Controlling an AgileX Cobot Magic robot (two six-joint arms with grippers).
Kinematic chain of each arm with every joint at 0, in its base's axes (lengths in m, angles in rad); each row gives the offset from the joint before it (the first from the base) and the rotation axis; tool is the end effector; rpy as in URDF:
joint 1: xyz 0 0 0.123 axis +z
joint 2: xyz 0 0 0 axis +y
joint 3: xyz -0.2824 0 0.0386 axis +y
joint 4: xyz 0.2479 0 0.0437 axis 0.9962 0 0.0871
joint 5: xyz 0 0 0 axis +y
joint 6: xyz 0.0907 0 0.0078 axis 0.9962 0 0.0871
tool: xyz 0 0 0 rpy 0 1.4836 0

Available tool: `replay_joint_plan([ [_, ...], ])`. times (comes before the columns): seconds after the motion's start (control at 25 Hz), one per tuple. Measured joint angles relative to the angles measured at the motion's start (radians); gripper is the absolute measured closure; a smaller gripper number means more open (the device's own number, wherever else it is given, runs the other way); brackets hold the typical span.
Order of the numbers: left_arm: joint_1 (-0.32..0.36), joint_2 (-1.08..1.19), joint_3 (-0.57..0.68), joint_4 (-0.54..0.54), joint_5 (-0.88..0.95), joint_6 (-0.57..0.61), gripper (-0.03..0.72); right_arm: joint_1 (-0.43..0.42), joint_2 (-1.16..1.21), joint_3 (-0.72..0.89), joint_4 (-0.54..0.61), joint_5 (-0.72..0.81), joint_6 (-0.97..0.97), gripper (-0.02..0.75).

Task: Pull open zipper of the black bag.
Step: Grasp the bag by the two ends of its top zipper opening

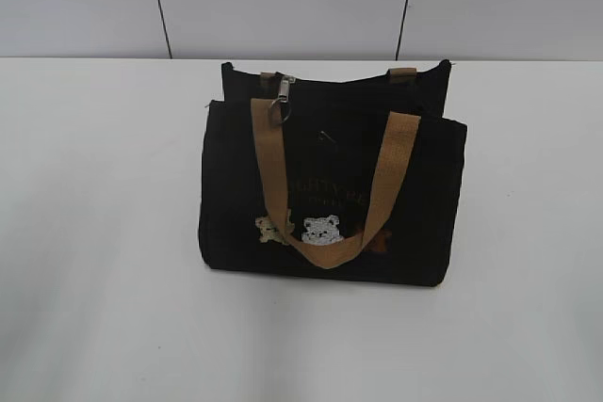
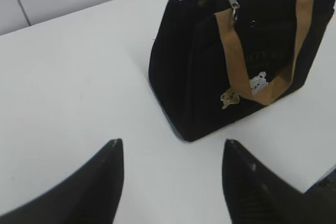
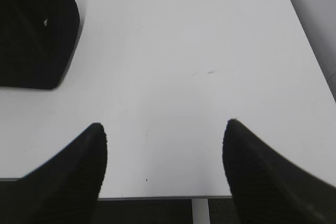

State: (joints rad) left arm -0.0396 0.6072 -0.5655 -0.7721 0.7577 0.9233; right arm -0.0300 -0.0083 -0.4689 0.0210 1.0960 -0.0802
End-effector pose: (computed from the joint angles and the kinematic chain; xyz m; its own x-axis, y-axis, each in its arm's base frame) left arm 0.1058 -0.0479 0.3073 -0.3637 0.2804 -0.8883 0.5805 0.8140 0.0192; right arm -0.0041 0.0018 0.2657 -0.5063 -0.0554 -0.8606 -0.0219 0.9984 -0.0514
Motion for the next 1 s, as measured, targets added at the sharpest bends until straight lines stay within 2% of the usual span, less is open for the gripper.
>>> replay_joint_plan([
  [0.16, -0.011, 0.164, 0.0, -0.171, -0.006, 0.213, 0.216, 0.0, 0.0, 0.0, 0.0, 0.0, 0.0, 0.216],
  [0.4, -0.011, 0.419, -0.006, -0.476, -0.018, 0.592, 0.206, 0.0, 0.0, 0.0, 0.001, 0.0, 0.0, 0.216],
  [0.56, -0.011, 0.568, -0.007, -0.635, 0.022, 0.834, 0.195, 0.0, 0.0, 0.0, 0.001, 0.0, 0.0, 0.216],
  [0.76, -0.011, 0.731, -0.009, -0.772, 0.075, 1.063, 0.152, 0.0, 0.0, 0.0, 0.001, 0.0, 0.0, 0.216],
  [1.0, -0.011, 0.891, -0.011, -0.931, 0.122, 1.246, 0.146, 0.0, 0.0, 0.0, 0.001, 0.0, 0.0, 0.216],
])
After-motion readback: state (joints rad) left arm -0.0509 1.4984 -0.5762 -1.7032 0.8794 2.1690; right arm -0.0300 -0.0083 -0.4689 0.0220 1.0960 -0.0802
